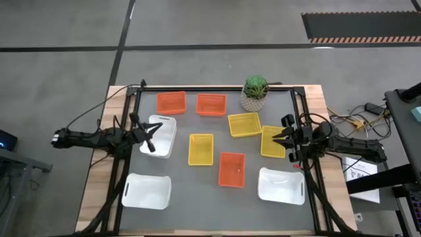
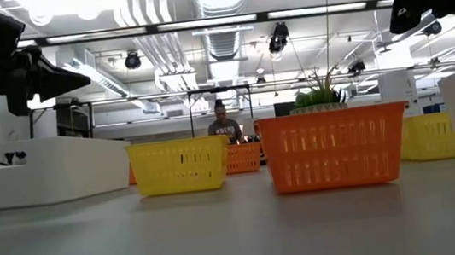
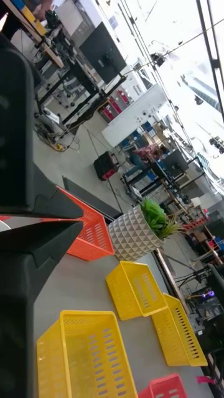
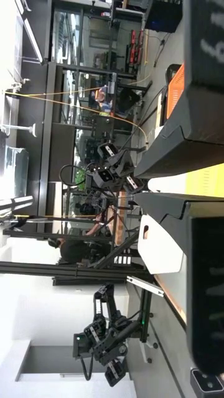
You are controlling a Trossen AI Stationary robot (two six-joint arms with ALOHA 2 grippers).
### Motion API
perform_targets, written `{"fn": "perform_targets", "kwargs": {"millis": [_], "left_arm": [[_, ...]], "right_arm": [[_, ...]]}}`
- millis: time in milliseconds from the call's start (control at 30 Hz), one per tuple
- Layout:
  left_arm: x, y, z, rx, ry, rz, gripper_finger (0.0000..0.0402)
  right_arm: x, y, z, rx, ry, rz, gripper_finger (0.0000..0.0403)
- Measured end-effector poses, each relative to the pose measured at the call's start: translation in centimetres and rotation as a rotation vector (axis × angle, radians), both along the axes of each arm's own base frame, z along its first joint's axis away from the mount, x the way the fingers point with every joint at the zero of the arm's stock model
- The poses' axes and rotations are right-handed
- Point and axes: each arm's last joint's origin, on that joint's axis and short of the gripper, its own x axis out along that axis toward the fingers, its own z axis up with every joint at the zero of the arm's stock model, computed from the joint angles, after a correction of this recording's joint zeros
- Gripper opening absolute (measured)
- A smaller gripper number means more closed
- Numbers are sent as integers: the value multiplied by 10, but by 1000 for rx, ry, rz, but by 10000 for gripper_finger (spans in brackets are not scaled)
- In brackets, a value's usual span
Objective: Stack baskets by color
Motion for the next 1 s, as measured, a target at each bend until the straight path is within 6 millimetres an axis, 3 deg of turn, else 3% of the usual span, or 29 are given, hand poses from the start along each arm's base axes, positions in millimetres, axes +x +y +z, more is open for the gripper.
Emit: {"fn": "perform_targets", "kwargs": {"millis": [267,400,667,733,900,1000], "left_arm": [[0,0,0,5,3,0,2],[0,1,0,132,65,28,2],[0,1,2,147,59,29,2],[0,1,2,147,57,23,2],[2,-4,10,87,-69,-139,2],[2,-8,19,-14,-214,-289,2]], "right_arm": [[0,0,0,0,0,0,43],[0,0,0,0,0,-1,43],[0,0,0,9,1,3,43],[0,0,0,102,16,27,43],[0,0,-1,577,103,144,43],[0,0,-1,647,115,161,43]]}}
